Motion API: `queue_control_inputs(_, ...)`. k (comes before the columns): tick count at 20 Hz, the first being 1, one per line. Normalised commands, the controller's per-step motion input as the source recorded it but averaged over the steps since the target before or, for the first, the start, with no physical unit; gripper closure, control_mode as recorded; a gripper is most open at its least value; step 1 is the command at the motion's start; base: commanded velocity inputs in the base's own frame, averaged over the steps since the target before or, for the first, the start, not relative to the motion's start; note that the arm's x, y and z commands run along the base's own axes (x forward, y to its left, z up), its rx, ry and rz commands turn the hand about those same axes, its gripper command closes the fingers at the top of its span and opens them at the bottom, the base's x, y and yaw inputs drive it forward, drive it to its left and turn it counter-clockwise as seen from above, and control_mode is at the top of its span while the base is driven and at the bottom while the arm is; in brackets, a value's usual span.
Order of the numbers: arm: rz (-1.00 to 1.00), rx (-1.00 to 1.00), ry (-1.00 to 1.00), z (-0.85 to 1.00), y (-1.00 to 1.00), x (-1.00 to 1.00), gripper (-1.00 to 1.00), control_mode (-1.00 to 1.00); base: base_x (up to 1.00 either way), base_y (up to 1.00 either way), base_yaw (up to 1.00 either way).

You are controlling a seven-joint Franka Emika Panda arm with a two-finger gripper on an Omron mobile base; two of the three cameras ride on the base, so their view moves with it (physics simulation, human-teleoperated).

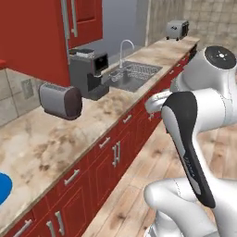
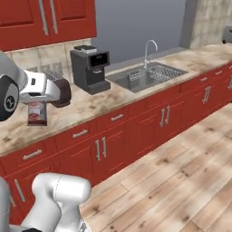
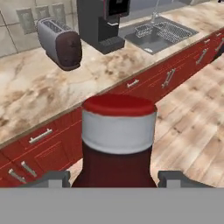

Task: Move the hot dog bun to the plate on the dining table and place the condiment next to that plate. Then navigate to the fridge and take the sausage and place it on the plate as well.

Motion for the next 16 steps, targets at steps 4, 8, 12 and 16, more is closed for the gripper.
queue_control_inputs(4, 0.00, 0.00, 0.00, 0.00, 0.00, 0.00, 1.00, 1.00, 0.03, -0.47, -0.88)
queue_control_inputs(8, 0.00, 0.00, 0.00, 0.00, 0.00, 0.00, 1.00, 1.00, 0.09, -0.48, -0.90)
queue_control_inputs(12, 0.00, 0.00, 0.00, 0.00, 0.00, 0.00, 1.00, 1.00, 0.10, -0.49, -0.90)
queue_control_inputs(16, 0.00, 0.00, 0.00, 0.00, 0.00, 0.00, 1.00, 1.00, 0.10, -0.52, -0.89)
